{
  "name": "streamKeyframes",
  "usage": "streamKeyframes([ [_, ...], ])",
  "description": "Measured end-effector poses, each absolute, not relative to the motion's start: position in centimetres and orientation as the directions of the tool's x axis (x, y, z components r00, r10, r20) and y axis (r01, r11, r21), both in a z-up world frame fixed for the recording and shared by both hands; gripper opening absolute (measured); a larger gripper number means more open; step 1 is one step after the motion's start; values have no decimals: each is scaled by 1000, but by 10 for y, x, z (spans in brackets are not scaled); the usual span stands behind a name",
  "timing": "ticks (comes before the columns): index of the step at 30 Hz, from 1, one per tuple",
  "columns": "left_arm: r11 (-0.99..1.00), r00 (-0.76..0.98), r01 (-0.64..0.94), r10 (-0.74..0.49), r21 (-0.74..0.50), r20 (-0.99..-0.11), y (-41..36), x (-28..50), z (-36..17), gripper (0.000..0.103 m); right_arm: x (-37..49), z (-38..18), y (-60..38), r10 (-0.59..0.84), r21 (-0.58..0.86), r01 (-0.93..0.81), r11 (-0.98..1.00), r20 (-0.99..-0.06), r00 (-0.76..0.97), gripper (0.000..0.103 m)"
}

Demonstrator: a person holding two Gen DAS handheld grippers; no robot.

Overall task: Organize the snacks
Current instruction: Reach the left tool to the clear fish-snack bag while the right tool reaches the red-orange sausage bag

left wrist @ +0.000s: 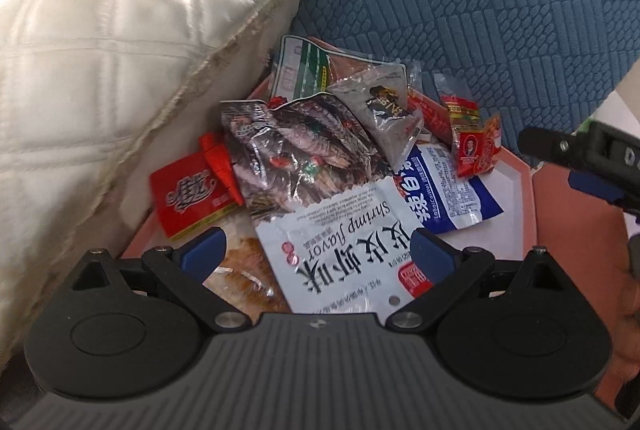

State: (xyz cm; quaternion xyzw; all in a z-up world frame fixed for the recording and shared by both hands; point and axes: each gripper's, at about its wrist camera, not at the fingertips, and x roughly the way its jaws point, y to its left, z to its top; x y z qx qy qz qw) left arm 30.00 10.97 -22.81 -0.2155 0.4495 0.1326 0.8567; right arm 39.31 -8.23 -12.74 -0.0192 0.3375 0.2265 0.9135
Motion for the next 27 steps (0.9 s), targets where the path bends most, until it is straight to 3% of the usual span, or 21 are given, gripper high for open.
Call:
streamKeyframes([
  [11, 841, 563, -480, 75, -251, -823, 118, 330, -249, 99, 458, -148, -76, 409, 131, -444, 886, -671, 618, 102],
  [27, 771, 514, -601, 171, -211, -841, 119, 369, -275, 98, 499, -185, -48, 339, 28, -476, 879, -738, 583, 102],
])
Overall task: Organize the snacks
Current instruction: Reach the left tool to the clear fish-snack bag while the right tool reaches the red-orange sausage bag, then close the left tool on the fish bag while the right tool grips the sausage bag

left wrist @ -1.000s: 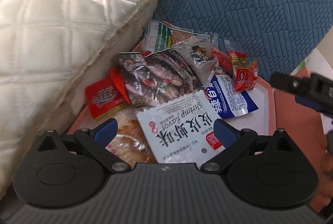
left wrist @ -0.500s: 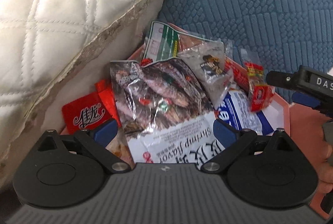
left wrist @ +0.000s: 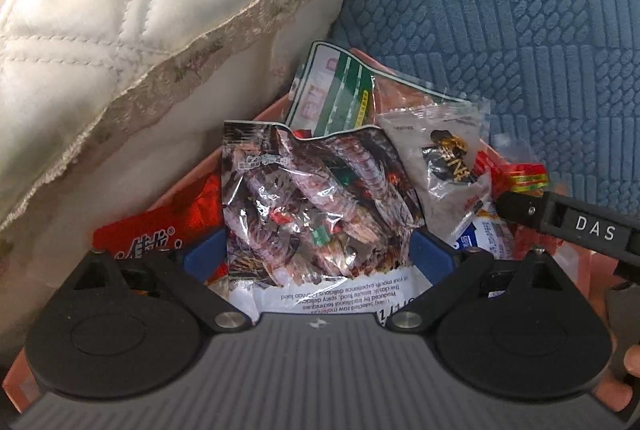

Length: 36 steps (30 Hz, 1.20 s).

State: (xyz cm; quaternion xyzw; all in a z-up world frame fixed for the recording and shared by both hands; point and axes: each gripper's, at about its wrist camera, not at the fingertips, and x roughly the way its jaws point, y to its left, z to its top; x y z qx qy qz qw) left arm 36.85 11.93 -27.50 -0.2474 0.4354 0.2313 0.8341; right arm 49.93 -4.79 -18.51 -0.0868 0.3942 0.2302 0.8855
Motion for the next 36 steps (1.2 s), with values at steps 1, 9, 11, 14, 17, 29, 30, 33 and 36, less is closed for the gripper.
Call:
streamKeyframes([
  [1, 770, 514, -603, 177, -207, -839, 118, 369, -274, 95, 501, -186, -47, 337, 26, -477, 878, -742, 580, 101],
  [9, 774, 530, -588, 151, -234, -834, 112, 358, -269, 67, 498, -192, -34, 304, -35, -492, 870, -748, 590, 79],
  [11, 771, 532, -588, 141, -244, -835, 111, 355, -268, 59, 496, -192, -32, 295, -41, -485, 874, -748, 594, 75],
  [14, 768, 534, -585, 123, -261, -837, 110, 351, -265, 50, 490, -188, -37, 286, -36, -474, 880, -756, 589, 71],
  [17, 775, 547, -568, 106, -275, -831, 106, 344, -256, 46, 482, -189, -39, 267, -38, -450, 892, -759, 594, 67],
  [29, 775, 591, -528, 42, -347, -806, 94, 308, -228, 41, 431, -158, -67, 240, -61, -423, 904, -746, 622, 63],
  [30, 776, 596, -523, 37, -352, -802, 92, 305, -225, 41, 426, -155, -70, 239, -63, -422, 905, -744, 624, 63],
  [33, 782, 609, -508, 28, -362, -793, 90, 295, -216, 41, 415, -147, -74, 235, -65, -415, 907, -740, 630, 63],
  [36, 790, 615, -492, 18, -366, -788, 89, 286, -208, 41, 400, -142, -79, 235, -65, -413, 908, -738, 632, 63],
])
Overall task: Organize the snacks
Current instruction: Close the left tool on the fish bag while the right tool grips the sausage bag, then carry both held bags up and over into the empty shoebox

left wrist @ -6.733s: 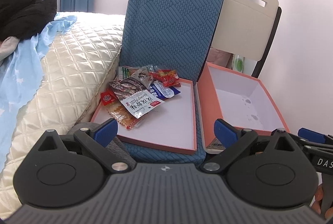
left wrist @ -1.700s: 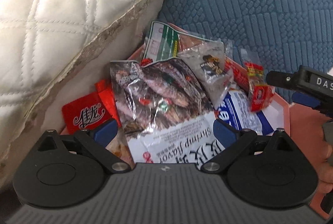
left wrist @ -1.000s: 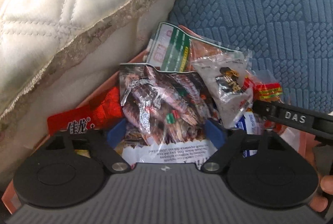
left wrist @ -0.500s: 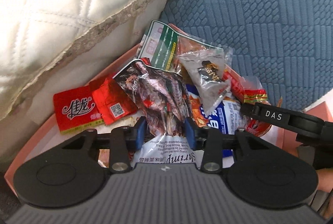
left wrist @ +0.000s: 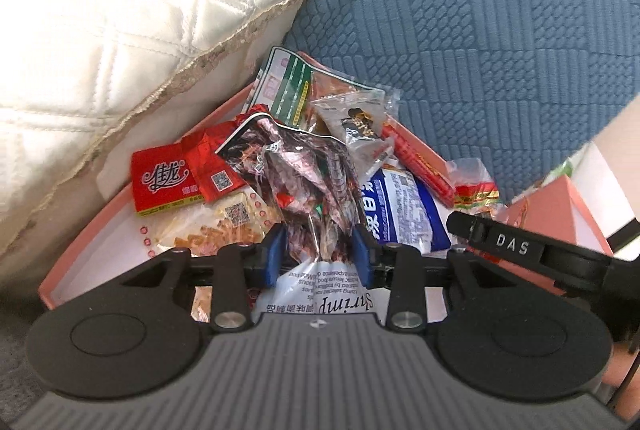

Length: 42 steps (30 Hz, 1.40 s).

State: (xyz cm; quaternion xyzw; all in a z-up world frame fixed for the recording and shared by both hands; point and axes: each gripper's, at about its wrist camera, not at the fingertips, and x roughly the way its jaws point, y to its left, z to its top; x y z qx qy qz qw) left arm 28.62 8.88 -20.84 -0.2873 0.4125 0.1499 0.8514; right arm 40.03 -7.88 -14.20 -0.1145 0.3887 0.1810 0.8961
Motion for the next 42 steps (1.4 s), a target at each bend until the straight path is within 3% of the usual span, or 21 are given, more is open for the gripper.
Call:
streamKeyframes([
  [42, 857, 704, -309, -85, -412, -705, 61, 154, -125, 41, 214, -93, -118, 282, 3, -380, 925, -677, 680, 64],
])
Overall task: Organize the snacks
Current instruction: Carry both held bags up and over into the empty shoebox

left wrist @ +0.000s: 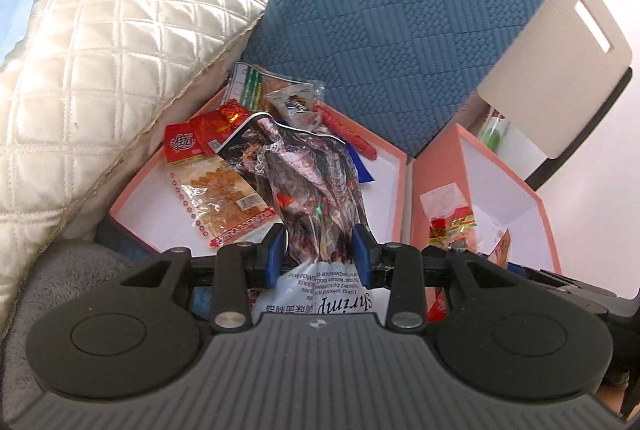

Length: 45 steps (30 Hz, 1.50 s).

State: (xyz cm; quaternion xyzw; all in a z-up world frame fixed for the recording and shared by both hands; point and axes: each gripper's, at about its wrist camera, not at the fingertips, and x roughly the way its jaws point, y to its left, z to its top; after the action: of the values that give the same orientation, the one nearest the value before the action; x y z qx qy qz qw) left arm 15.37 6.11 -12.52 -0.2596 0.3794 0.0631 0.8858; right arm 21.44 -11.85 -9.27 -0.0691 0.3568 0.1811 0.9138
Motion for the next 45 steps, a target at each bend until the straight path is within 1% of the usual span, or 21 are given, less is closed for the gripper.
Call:
streamKeyframes([
  [13, 875, 746, -258, -88, -409, -660, 50, 159, -95, 41, 214, -60, -143, 284, 10, -355, 935, -621, 730, 64],
  [30, 913, 807, -125, -134, -389, -575, -9, 201, -34, 41, 225, -6, -196, 288, 2, -333, 943, -503, 815, 64],
  [39, 919, 820, -77, -162, -386, -549, -43, 225, -22, 41, 233, 7, -231, 274, 8, -306, 952, -468, 840, 64],
  [45, 925, 808, -48, -185, -376, -559, -70, 245, -25, 41, 242, 10, -261, 254, 8, -283, 959, -463, 849, 64],
])
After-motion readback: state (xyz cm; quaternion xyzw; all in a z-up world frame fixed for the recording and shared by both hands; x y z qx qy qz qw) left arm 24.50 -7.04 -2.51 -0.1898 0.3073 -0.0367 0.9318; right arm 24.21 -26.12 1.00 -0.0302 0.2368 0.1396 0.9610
